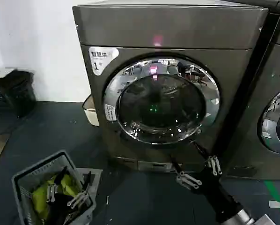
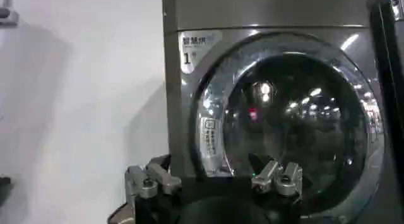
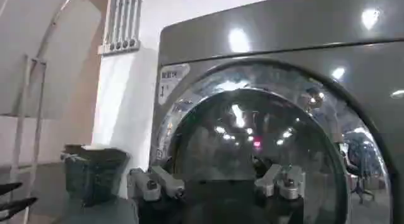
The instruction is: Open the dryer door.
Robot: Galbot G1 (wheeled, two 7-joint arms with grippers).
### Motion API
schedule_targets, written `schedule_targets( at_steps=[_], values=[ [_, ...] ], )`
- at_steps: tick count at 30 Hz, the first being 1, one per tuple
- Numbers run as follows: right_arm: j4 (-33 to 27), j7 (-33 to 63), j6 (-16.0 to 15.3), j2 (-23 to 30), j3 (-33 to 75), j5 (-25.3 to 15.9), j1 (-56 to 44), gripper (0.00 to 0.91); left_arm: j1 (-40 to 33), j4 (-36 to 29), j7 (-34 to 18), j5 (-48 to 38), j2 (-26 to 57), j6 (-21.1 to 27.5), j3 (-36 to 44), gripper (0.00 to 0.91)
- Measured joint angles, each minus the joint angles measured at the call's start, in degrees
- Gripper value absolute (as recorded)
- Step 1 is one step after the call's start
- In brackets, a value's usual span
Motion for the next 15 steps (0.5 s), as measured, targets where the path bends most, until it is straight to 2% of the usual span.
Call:
schedule_targets(
  at_steps=[9, 15],
  values=[
    [-3.64, -2.30, 0.27, -3.89, -0.38, 0.35, 5.13, 0.907, 0.12, 0.33, 0.57, -0.13, -0.07, 0.83, 0.21, 0.907],
    [-9.80, -4.09, 1.28, -9.12, -2.98, 3.36, 11.57, 0.907, 0.44, -0.06, 0.93, 0.41, -0.39, 0.75, 0.44, 0.907]
  ],
)
